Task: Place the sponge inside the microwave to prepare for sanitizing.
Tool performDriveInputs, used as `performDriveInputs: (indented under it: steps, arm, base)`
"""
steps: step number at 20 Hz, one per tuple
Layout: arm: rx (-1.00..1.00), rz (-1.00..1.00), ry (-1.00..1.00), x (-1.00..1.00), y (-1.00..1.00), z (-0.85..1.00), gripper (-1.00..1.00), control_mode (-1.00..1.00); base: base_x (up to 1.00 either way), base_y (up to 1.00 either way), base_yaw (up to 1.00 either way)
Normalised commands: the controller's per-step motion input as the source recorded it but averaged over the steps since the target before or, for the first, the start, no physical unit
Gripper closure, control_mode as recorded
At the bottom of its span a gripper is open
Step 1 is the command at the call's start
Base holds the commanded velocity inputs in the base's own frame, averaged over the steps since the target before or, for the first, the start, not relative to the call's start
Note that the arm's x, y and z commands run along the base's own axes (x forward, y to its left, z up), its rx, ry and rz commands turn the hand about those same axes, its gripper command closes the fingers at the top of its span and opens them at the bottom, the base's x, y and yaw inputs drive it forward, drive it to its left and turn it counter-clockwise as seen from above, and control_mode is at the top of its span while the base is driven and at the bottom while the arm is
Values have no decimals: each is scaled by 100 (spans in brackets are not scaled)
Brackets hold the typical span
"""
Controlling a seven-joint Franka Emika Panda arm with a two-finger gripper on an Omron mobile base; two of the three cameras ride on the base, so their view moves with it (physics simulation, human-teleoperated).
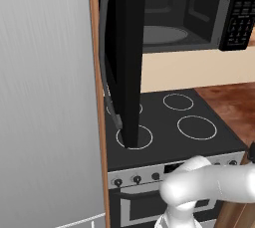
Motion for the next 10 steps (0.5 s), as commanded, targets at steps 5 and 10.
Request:
performDriveInputs:
  steps: [5, 10]
  arm:
    - [0, -4, 0, 2, -30, -34, -100, -100]
    - [0, -5, 1, 16, -24, -34, -100, -100]
  base:
    - [0, 0, 0]
    - [0, 0, 0]
